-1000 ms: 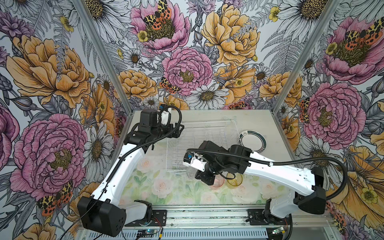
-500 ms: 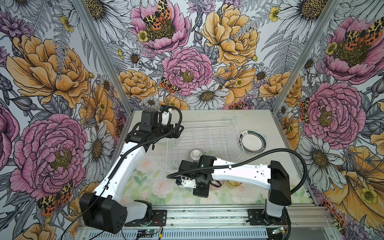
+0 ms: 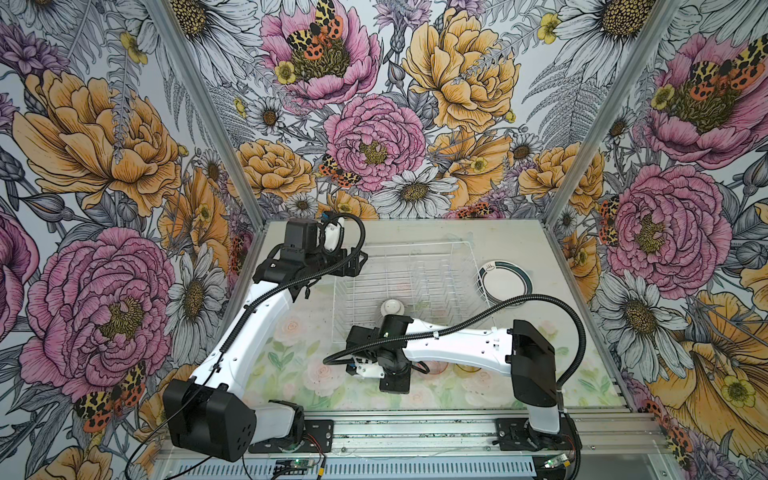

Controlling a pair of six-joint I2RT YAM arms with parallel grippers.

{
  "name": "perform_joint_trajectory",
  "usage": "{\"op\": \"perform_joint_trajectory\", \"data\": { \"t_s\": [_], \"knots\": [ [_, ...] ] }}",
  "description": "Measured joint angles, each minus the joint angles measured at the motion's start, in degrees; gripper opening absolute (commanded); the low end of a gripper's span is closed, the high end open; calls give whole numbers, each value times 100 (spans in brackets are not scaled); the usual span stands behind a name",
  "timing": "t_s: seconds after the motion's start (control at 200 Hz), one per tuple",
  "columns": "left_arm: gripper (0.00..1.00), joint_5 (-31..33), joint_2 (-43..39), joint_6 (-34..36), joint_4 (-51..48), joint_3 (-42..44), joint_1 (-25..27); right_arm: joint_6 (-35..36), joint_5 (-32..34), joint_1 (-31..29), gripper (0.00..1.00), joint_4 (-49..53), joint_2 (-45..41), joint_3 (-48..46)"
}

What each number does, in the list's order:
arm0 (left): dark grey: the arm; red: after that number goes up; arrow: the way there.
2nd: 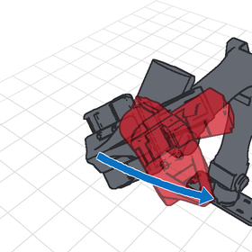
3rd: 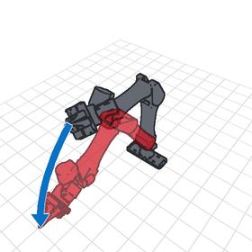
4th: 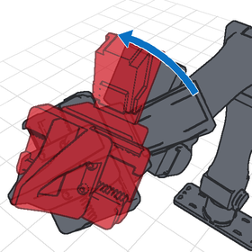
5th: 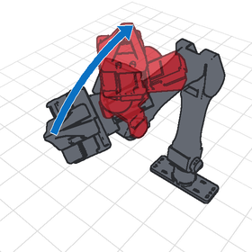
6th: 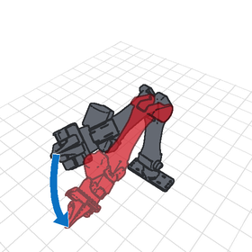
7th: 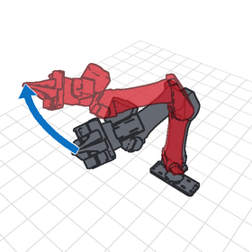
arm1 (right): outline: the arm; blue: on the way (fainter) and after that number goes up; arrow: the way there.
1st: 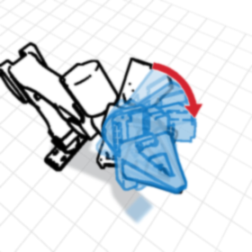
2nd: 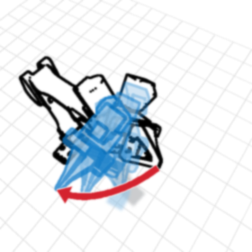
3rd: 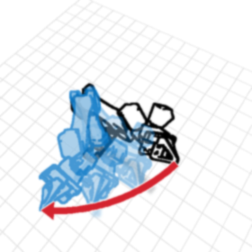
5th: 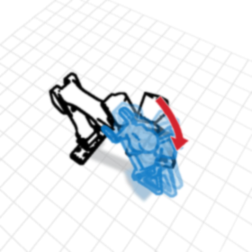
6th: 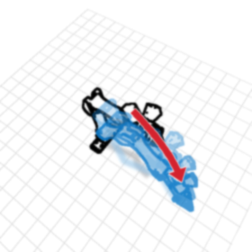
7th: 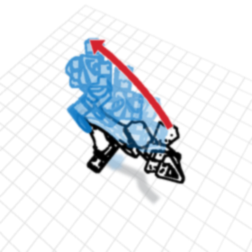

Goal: Unload the mixed dishes from the dish rack
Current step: 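Lower the clear glass onto the table beside the pink glass with the right gripper, then open and lift the right gripper while the left reaches toward the striped bowl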

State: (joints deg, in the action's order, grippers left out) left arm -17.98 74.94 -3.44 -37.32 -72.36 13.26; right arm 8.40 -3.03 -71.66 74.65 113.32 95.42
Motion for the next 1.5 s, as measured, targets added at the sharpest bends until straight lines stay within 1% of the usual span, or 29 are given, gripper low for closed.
{"op": "perform_joint_trajectory", "data": {
  "t_s": [0.44, 0.811, 0.876, 1.021, 1.101, 1.261, 1.321, 1.496],
  "knots": [
    [99, -2, 24, 50, 0, 0, -7, 118, 184, 50, 0, -9, 297, 188],
    [99, -7, 42, 66, 0, 0, -33, 116, 378, 87, 0, -7, 369, 188],
    [99, -7, 57, 66, -2, 0, -33, 116, 393, 87, 6, -7, 385, 188],
    [99, -35, 83, 66, -20, 0, -33, 105, 420, 87, 22, -7, 385, 188],
    [99, -52, 101, 66, -22, 0, -33, 118, 450, 87, 28, -7, 385, 188],
    [99, -68, 129, 66, -26, 0, -33, 103, 479, 87, 37, -9, 385, 188],
    [99, -66, 140, 66, -42, -2, -33, 101, 479, 103, 43, -11, 380, 188],
    [99, -66, 157, 68, -116, 0, -33, 98, 476, 125, 46, -37, 216, 186]
  ]
}}
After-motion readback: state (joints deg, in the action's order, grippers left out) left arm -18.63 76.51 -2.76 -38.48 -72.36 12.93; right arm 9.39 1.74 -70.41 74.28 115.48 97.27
